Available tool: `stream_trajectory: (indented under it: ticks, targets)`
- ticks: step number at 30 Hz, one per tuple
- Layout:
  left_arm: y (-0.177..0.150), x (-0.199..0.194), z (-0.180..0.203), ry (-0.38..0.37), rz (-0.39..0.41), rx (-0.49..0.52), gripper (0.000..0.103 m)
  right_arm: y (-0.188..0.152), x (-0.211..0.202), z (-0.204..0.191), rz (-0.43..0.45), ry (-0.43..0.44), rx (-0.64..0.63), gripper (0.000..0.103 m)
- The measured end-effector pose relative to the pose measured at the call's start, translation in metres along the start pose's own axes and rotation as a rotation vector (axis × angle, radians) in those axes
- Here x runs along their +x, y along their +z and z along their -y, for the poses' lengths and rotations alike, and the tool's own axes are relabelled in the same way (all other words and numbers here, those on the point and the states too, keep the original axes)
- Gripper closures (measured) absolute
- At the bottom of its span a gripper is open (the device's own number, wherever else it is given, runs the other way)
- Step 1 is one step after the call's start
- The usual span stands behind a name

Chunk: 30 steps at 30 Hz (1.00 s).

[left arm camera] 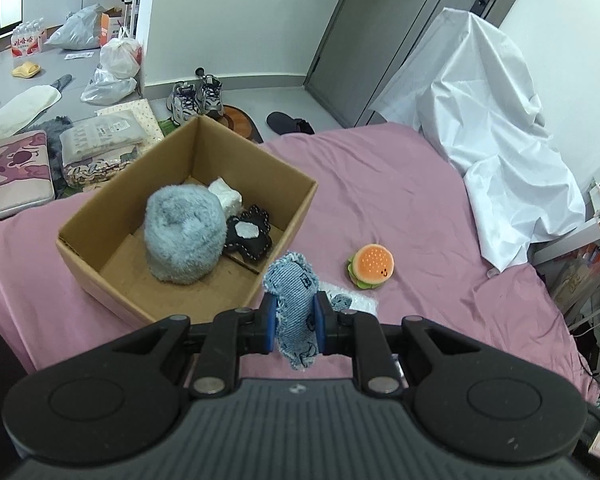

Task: Organize soft objects
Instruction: 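Carry both items over the box and open both tools inside it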

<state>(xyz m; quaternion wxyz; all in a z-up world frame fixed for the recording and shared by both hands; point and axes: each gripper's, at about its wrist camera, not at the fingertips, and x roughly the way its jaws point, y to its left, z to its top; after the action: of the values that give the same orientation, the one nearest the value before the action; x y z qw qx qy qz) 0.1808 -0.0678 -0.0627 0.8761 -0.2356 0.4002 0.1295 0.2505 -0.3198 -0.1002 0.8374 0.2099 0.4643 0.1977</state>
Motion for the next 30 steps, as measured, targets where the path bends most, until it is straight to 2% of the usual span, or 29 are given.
stream_trajectory:
  ticks: [7, 12, 16, 30]
  targets:
    - [0.007, -0.016, -0.014, -0.007, 0.024, -0.008, 0.085, -0.009, -0.018, -0.011, 0.054, 0.052, 0.026, 0.092]
    - [0.017, -0.027, -0.029, -0.003, 0.05, -0.015, 0.085, -0.011, -0.024, -0.03, 0.085, 0.094, -0.005, 0.093]
    - [0.025, -0.034, -0.046, 0.006, 0.068, -0.023, 0.085, -0.011, -0.023, -0.044, 0.093, 0.095, -0.031, 0.093]
    - [0.05, -0.028, -0.092, 0.044, 0.068, -0.079, 0.085, -0.009, -0.02, -0.093, 0.131, 0.168, -0.114, 0.093]
